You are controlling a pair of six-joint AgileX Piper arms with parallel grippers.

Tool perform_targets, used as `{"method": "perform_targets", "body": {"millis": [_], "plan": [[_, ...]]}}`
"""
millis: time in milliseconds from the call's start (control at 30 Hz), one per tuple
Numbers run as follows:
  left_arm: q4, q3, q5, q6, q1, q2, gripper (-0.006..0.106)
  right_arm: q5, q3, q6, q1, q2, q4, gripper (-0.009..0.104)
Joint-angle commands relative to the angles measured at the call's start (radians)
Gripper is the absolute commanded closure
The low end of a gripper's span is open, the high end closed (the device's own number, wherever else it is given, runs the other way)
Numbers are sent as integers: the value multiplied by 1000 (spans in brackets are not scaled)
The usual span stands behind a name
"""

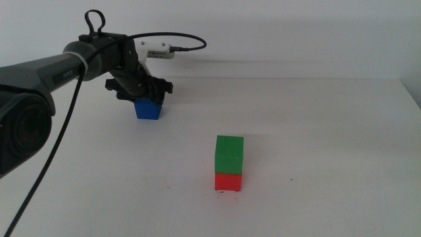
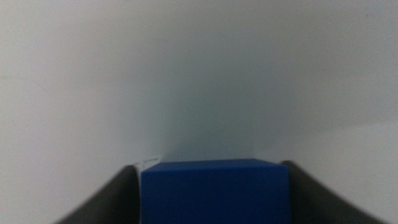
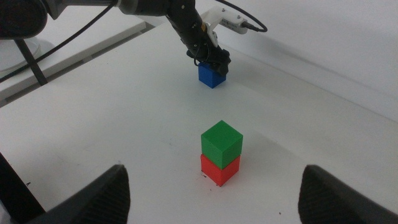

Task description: Stack red cubes first, then green, then blue cubes in a specific spot.

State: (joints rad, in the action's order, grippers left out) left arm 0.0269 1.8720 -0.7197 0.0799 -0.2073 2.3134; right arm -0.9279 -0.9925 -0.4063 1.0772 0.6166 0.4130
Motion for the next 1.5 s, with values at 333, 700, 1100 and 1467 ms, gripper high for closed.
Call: {"method": "perform_targets", "body": {"millis": [333, 700, 1100, 1467], "plan": [[-1, -145, -95, -19, -17, -308, 102, 8, 3, 3, 5, -3, 3, 10], [-301, -426, -191, 605, -394, -722, 102, 8, 3, 3, 5, -3, 3, 10], [-384, -360, -213, 792, -583, -593, 102, 8, 3, 3, 5, -3, 3, 10], [-382, -360, -132, 828, -583, -504, 102, 8, 3, 3, 5, -3, 3, 10]]}}
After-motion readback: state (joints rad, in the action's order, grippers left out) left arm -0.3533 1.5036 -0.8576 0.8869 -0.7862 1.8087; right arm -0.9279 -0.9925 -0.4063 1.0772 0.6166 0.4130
